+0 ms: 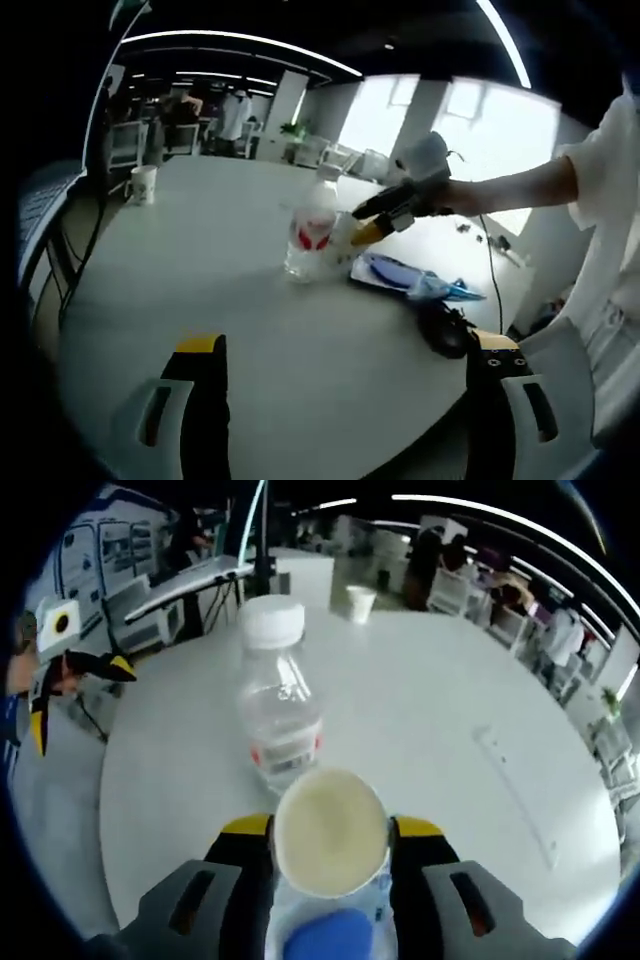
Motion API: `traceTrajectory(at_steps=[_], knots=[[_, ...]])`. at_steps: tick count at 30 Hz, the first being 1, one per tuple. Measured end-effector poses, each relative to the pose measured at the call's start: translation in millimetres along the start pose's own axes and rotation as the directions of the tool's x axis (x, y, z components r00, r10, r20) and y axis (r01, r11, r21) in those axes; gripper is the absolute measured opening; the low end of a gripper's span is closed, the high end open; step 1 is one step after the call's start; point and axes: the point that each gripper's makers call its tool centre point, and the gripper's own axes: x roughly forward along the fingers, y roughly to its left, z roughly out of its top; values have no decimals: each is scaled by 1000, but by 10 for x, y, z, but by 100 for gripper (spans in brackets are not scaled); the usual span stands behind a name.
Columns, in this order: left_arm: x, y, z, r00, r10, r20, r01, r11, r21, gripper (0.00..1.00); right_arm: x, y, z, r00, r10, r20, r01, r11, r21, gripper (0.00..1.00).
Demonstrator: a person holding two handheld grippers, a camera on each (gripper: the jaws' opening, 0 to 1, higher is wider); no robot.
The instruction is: Arrange the tabletop items into an orderly group along one side of the table until the central work area is clear of visible clutter.
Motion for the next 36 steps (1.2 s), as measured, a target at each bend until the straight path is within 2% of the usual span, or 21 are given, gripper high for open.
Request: traceTrajectory(at_steps=[13, 22, 36], knots=[[14, 29, -34, 1000, 4, 7, -4, 1000, -15, 96, 68, -23, -16, 998, 9, -55, -11, 999, -33, 42], [-12, 19, -30, 1000, 5, 15, -5, 1000, -21, 96, 115, 14, 39, 997, 20, -78, -25, 998, -63, 42], [-70, 12, -44, 999, 17, 28, -16, 999, -33, 96, 168, 57, 95, 996, 30, -80, -37, 996, -86, 44]])
